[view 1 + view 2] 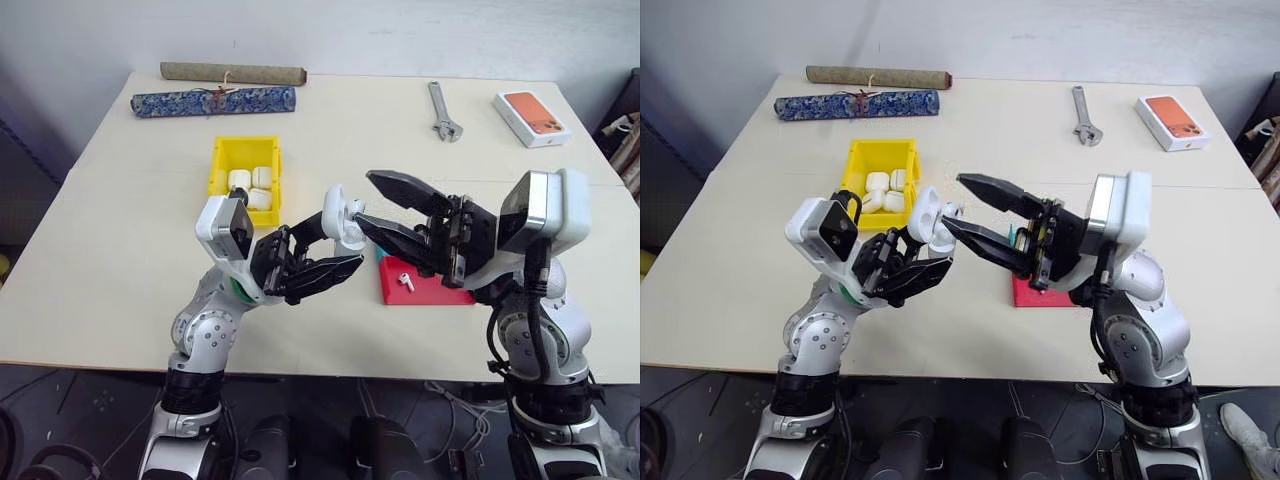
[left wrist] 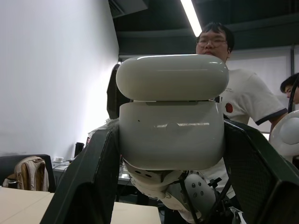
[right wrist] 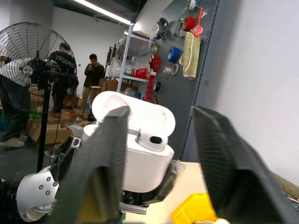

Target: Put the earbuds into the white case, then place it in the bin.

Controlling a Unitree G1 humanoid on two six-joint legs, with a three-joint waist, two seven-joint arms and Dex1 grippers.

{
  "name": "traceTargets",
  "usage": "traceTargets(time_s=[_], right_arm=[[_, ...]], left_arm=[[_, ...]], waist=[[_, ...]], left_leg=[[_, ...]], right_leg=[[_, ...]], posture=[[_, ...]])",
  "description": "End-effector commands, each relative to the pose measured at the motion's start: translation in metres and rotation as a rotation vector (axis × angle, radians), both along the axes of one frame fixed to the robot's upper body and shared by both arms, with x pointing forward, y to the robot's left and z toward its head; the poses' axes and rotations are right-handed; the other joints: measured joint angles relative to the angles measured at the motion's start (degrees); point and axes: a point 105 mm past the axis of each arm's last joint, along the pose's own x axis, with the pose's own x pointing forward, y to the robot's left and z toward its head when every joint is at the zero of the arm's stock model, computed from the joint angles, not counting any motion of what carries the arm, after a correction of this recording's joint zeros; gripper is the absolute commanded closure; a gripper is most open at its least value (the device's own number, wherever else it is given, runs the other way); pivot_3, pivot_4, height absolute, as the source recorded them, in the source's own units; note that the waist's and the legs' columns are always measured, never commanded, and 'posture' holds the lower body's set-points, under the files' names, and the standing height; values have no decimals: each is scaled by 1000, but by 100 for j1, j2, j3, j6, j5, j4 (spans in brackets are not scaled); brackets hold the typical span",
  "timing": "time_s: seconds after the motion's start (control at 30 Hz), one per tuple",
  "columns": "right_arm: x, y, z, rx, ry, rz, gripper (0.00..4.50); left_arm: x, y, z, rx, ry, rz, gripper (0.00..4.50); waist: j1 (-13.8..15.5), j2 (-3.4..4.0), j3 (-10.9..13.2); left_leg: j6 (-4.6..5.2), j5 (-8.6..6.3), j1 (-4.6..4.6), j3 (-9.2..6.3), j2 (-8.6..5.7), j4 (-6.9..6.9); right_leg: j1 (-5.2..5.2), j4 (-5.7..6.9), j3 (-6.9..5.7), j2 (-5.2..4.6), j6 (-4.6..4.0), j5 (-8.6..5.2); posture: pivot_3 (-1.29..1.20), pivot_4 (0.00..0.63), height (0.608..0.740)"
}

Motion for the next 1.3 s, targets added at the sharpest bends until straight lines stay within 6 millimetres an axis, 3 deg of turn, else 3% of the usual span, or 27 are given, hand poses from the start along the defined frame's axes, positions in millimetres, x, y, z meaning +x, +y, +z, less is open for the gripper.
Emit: traceTargets(time_s=[0.03, 0.13, 0.27, 0.37, 0.47, 0.53, 0.63, 0.7, 0.8, 0.97, 1.03, 1.13, 1.3], right_arm=[[-8, -8, 2, -39, -4, 12, 1066], [-8, -30, 7, -47, 13, -78, 44], [-2, -93, -16, -201, 80, -331, 44], [11, -169, -45, -250, 206, -635, 44], [10, -222, -80, -394, 277, -819, 44], [9, -252, -105, -506, 340, -935, 44], [11, -276, -126, -638, 390, -1041, 44], [19, -271, -123, -678, 355, -1041, 44], [40, -248, -106, -714, 304, -980, 44], [76, -174, -66, -810, 169, -701, 44], [87, -157, -57, -838, 157, -649, 44], [105, -137, -57, -940, 127, -584, 670], [140, -112, -70, -1116, 114, -522, 2442]], left_arm=[[-9, -2, 11, -30, -69, -9, 1705], [-8, 3, 7, -14, -59, 12, 1705], [-6, 16, -7, 51, -54, 59, 1705], [-5, 26, -15, 79, -43, 102, 1705], [-6, 31, -18, 88, -29, 124, 1705], [-8, 32, -19, 91, -25, 137, 1705], [-8, 35, -20, 97, -23, 158, 1705], [-9, 38, -21, 107, -23, 168, 1705], [-8, 41, -22, 121, -25, 179, 1705], [-5, 42, -20, 119, -26, 194, 1705], [-4, 42, -18, 110, -22, 205, 1705], [-4, 42, -18, 106, -17, 214, 1705], [-2, 45, -18, 110, -15, 237, 1705]], waist=[[8, 0, 0], [24, 0, 0], [39, 0, 0], [39, -1, 1], [35, 0, 0], [28, 0, 0], [-3, 2, 0], [-47, 3, -1], [-141, 6, 1], [-160, 12, 1], [-128, 10, 2], [-66, 9, 2], [-110, 8, 2]], left_leg=[[1, 0, -1, 0, 0, 0], [3, -2, -2, -3, 0, -1], [10, -6, -9, -3, -2, -1], [14, -8, -9, 0, -2, -2], [22, -8, -6, 7, -6, -1], [22, -7, -1, 12, -6, -2], [21, -7, 5, 21, -5, -2], [17, -5, 20, 31, -3, -8], [7, 1, 43, 44, -1, -20], [1, 2, 53, 58, 6, -28], [-6, -1, 53, 51, 8, -28], [-9, -1, 42, 34, 6, -28], [-2, -5, 17, 33, 2, -17]], right_leg=[[0, 0, 0, -1, 0, 0], [0, -3, -2, -2, 0, 0], [1, -11, -5, -4, 1, 0], [6, -21, -6, -3, 2, 1], [11, -27, -1, -4, 5, 3], [11, -25, 4, -3, 5, 3], [8, -19, 13, -3, 5, 3], [9, -12, 24, -3, 5, 2], [15, -4, 38, -2, 4, 2], [11, -2, 43, -2, 1, 1], [7, 5, 38, -2, 0, 1], [5, -2, 24, -3, 1, 1], [2, -20, 12, -5, 3, 2]], posture=[[0, 150, 740], [0, 150, 740], [0, 150, 740], [0, 150, 740], [0, 150, 740], [0, 150, 740], [0, 150, 740], [0, 150, 740], [0, 150, 740], [0, 150, 740], [0, 150, 740], [0, 150, 740], [0, 150, 740]])
